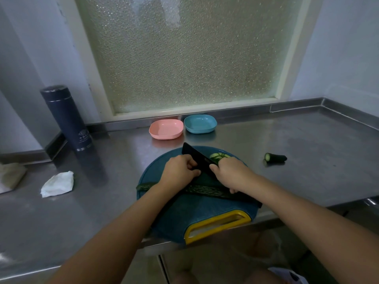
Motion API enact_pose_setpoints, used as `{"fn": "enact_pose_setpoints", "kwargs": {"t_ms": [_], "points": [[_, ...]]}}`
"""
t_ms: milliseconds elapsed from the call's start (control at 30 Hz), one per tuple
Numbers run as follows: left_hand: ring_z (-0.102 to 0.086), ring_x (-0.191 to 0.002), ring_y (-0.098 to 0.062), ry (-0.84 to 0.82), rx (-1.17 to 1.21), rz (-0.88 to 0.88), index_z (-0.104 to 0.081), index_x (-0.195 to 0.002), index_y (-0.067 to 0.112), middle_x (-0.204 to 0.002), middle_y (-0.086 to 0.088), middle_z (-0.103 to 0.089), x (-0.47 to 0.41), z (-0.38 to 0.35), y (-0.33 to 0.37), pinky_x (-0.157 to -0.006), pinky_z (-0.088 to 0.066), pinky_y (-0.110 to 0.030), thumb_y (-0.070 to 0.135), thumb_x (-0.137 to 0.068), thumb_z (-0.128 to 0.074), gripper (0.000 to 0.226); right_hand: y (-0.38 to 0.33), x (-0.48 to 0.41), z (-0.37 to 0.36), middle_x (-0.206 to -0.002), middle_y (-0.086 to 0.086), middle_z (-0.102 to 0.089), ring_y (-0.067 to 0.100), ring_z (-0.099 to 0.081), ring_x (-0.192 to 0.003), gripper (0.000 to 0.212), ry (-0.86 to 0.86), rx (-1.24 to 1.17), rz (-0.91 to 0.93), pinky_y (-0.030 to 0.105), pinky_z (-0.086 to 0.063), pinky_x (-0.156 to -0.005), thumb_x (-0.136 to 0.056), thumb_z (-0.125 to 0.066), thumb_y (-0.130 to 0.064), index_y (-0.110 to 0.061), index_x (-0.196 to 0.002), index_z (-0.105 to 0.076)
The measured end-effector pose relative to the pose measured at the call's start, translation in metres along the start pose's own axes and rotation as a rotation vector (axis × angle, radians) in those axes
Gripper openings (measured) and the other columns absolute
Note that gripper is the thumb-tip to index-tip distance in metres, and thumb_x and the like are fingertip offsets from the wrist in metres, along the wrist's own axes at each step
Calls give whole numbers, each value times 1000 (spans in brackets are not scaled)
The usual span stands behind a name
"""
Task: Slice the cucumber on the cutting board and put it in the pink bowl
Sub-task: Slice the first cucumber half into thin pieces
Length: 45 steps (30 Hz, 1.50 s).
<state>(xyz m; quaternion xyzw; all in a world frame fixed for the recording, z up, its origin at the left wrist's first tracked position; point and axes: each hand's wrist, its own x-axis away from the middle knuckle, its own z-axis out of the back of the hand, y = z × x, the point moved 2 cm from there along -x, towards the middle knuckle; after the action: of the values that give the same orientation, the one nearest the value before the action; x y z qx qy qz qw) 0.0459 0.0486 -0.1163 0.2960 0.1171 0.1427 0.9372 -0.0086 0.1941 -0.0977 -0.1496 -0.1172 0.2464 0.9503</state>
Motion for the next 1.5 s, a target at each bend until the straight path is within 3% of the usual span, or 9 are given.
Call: {"fn": "enact_pose_setpoints", "kwargs": {"t_ms": [300,533,700,833,1000,1100,1333,1500], "points": [[-59,-83,-10,-2,14,16,-65,-91,20,-87,5,-64,-1,-1,-1,-72,-46,-24,27,-76,-74,19,0,8,7,-47,6,-54,16,-52,-33,49,23,0,53,25,-46,-44,-102,-29,-41,-9,-72,-50],[-57,-79,-8,14,-1,11,-64,-89,19,-82,8,-61,0,-1,-1,-69,-44,-22,26,-77,-73,17,-5,5,3,-50,8,-54,19,-54,-39,56,34,12,45,32,-53,-57,-102,-27,-42,-3,-76,-58],[-59,-80,-11,12,-7,10,-65,-91,17,-86,4,-65,0,-2,0,-70,-46,-24,26,-78,-72,17,-14,2,-5,-56,4,-46,16,-45,-47,49,73,10,98,31,-49,-61,-103,-30,-36,-13,-61,-42],[-56,-80,-12,-3,-49,-37,-65,-95,16,-83,5,-59,4,-1,1,-66,-39,-22,27,-81,-69,18,-16,0,-5,-58,5,-46,17,-46,-49,47,48,12,77,30,-47,-59,-103,-30,-35,-13,-63,-41],[-58,-89,-11,-27,-28,-45,-65,-108,18,-96,3,-64,10,4,-2,-77,-46,-25,27,-82,-68,27,-12,-1,-1,-52,7,-53,19,-53,-42,48,16,53,19,29,-49,-55,-102,-30,-40,-9,-68,-48],[-57,-87,-9,8,8,-26,-66,-107,18,-94,3,-65,11,3,-2,-76,-44,-22,27,-82,-69,27,-4,1,2,-54,8,-56,19,-54,-40,52,-9,66,-11,28,-47,-51,-101,-28,-43,-5,-80,-56],[-59,-89,-12,0,-6,-10,-65,-103,19,-94,3,-65,11,3,1,-78,-46,-26,27,-82,-68,23,1,10,5,-55,8,-56,19,-57,-40,51,12,16,74,28,-48,-46,-101,-29,-42,-5,-81,-58],[-55,-82,-10,23,-8,-4,-63,-97,18,-85,7,-59,12,2,2,-71,-41,-23,27,-81,-68,19,0,13,8,-51,8,-56,19,-56,-40,52,5,9,73,29,-50,-49,-102,-29,-42,-4,-81,-59]]}}
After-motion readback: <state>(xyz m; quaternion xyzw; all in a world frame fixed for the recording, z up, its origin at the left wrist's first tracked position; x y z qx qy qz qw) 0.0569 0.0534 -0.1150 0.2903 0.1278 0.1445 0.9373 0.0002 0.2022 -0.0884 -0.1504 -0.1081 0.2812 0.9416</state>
